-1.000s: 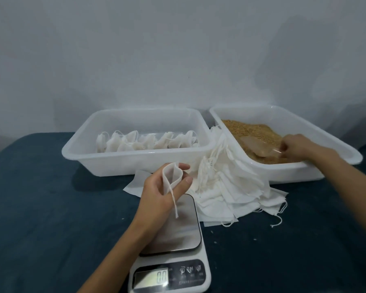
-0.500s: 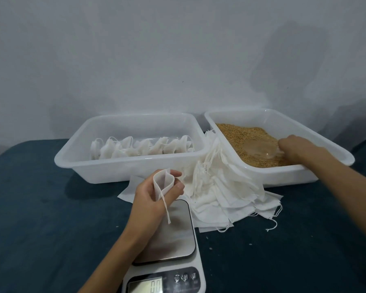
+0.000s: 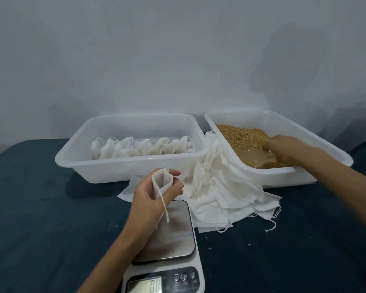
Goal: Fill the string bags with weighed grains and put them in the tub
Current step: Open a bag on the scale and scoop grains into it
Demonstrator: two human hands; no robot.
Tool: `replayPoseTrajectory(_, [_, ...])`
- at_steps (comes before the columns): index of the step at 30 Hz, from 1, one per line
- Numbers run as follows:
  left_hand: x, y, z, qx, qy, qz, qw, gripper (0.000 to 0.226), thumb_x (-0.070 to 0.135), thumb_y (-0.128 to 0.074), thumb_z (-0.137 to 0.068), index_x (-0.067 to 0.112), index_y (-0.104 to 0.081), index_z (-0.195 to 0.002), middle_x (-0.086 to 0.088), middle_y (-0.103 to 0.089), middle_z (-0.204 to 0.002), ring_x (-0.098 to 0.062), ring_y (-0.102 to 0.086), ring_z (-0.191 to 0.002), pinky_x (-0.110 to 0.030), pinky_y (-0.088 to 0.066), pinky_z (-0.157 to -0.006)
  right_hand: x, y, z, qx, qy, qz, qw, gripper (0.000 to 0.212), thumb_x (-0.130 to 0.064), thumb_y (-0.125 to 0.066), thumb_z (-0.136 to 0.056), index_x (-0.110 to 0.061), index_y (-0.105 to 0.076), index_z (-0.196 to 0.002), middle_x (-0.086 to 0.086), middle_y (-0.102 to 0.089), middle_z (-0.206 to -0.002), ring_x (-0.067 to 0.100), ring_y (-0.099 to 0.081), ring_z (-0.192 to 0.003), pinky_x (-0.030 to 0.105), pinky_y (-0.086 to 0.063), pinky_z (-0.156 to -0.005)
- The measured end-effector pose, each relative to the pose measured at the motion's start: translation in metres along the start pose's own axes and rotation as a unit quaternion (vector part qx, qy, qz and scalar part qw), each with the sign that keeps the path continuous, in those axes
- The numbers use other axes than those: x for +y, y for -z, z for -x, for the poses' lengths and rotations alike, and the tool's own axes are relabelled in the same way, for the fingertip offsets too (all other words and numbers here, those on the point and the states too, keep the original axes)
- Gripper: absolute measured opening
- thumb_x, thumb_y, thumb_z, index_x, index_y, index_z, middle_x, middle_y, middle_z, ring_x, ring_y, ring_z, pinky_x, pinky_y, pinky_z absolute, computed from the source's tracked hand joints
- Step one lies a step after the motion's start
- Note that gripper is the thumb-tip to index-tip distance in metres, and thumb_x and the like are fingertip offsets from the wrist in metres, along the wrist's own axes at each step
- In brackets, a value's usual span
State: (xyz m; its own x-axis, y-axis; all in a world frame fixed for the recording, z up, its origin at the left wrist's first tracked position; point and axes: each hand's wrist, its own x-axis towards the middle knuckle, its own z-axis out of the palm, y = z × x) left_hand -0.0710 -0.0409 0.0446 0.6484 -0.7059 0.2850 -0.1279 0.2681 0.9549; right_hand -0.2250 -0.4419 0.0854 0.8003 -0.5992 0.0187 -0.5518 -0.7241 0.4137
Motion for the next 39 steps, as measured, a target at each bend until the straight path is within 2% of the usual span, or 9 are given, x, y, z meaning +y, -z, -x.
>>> replayPoseTrajectory(5, [0.0,-0.001,0.001,0.0,0.006,-0.004,1.0,0.016,0.014,-0.072,-0.093,0.013,-0.072,-0.109,-0.014,-0.071,-0.089,-0.033,-0.072,-0.09,-0.032,-0.06,-0.087,-0.007,0.001,0.004,-0.005,0.012,-0.013,1.0,0.028,-0.016,-0.069,-0.088,-0.025,-0.06,-0.113,-0.003,-0.06,-0.109,0.014,-0.049,-0.086,0.027,-0.039,-0.068])
replayPoseTrajectory(11, [0.002,0.001,0.0,0.002,0.015,-0.009,1.0,0.021,0.02,-0.075,-0.089,0.015,-0.072,-0.11,-0.013,-0.07,-0.091,-0.023,-0.069,-0.087,-0.034,-0.058,-0.089,0.002,0.002,0.006,0.014,-0.029,-0.055,0.998,0.022,-0.009,-0.069,-0.089,-0.016,-0.065,-0.11,0.006,-0.065,-0.104,0.021,-0.059,-0.088,0.032,-0.048,-0.076])
replayPoseTrajectory(18, [0.001,0.001,0.001,-0.003,0.004,-0.012,1.0,0.032,0.029,-0.077,-0.082,0.016,-0.072,-0.11,-0.01,-0.072,-0.091,-0.024,-0.071,-0.089,-0.025,-0.057,-0.087,0.013,-0.003,0.021,0.034,-0.067,-0.235,0.969,0.017,0.005,-0.064,-0.088,-0.002,-0.068,-0.103,0.011,-0.072,-0.098,0.027,-0.066,-0.094,0.043,-0.051,-0.091])
replayPoseTrajectory(22, [-0.001,0.002,0.0,-0.002,0.006,-0.016,1.0,0.021,0.013,-0.077,-0.089,0.015,-0.072,-0.11,-0.011,-0.073,-0.091,-0.031,-0.069,-0.095,-0.02,-0.057,-0.085,0.01,-0.003,0.024,0.058,-0.068,-0.286,0.954,0.016,0.01,-0.062,-0.089,0.001,-0.068,-0.102,0.013,-0.073,-0.101,0.025,-0.066,-0.091,0.037,-0.051,-0.09])
replayPoseTrajectory(26, [-0.003,0.0,0.0,-0.017,0.008,-0.013,1.0,0.021,0.005,-0.076,-0.09,0.014,-0.072,-0.109,-0.012,-0.072,-0.091,-0.036,-0.069,-0.097,-0.029,-0.058,-0.087,0.008,0.003,0.03,0.078,-0.07,-0.315,0.943,0.019,0.01,-0.061,-0.09,-0.005,-0.067,-0.102,0.011,-0.073,-0.103,0.017,-0.062,-0.085,0.023,-0.044,-0.075])
replayPoseTrajectory(31, [-0.002,-0.001,0.002,-0.017,0.009,-0.01,1.0,0.023,0.008,-0.077,-0.09,0.016,-0.072,-0.11,-0.009,-0.073,-0.093,-0.03,-0.071,-0.096,-0.024,-0.059,-0.084,-0.009,0.022,0.039,0.128,-0.049,-0.351,0.926,0.023,0.004,-0.059,-0.095,-0.001,-0.062,-0.118,0.012,-0.07,-0.112,0.023,-0.065,-0.101,0.026,-0.048,-0.088])
replayPoseTrajectory(34, [0.0,-0.003,0.004,-0.025,0.011,-0.015,1.0,0.023,0.01,-0.077,-0.09,0.018,-0.071,-0.11,-0.003,-0.074,-0.091,-0.021,-0.072,-0.094,-0.019,-0.055,-0.082,-0.031,0.044,0.05,0.169,0.008,-0.383,0.908,0.018,0.0,-0.06,-0.097,-0.003,-0.061,-0.115,0.0,-0.068,-0.108,0.008,-0.061,-0.098,0.004,-0.04,-0.075])
replayPoseTrajectory(37, [0.0,-0.003,0.004,-0.034,0.016,-0.025,0.999,0.021,0.011,-0.078,-0.091,0.019,-0.071,-0.109,0.003,-0.074,-0.089,-0.013,-0.07,-0.092,-0.019,-0.054,-0.082,-0.059,0.069,0.07,0.19,0.109,-0.397,0.891,0.018,0.0,-0.061,-0.096,-0.01,-0.061,-0.111,-0.027,-0.059,-0.101,-0.021,-0.055,-0.094,-0.002,-0.037,-0.077])
replayPoseTrajectory(39, [0.001,-0.003,0.003,-0.034,0.018,-0.026,0.999,0.021,0.015,-0.079,-0.092,0.019,-0.071,-0.11,0.002,-0.073,-0.09,-0.013,-0.07,-0.092,-0.02,-0.054,-0.082,-0.078,0.084,0.085,0.204,0.178,-0.389,0.88,0.025,-0.001,-0.063,-0.095,-0.018,-0.063,-0.113,-0.032,-0.058,-0.104,-0.028,-0.051,-0.098,-0.001,-0.036,-0.083])
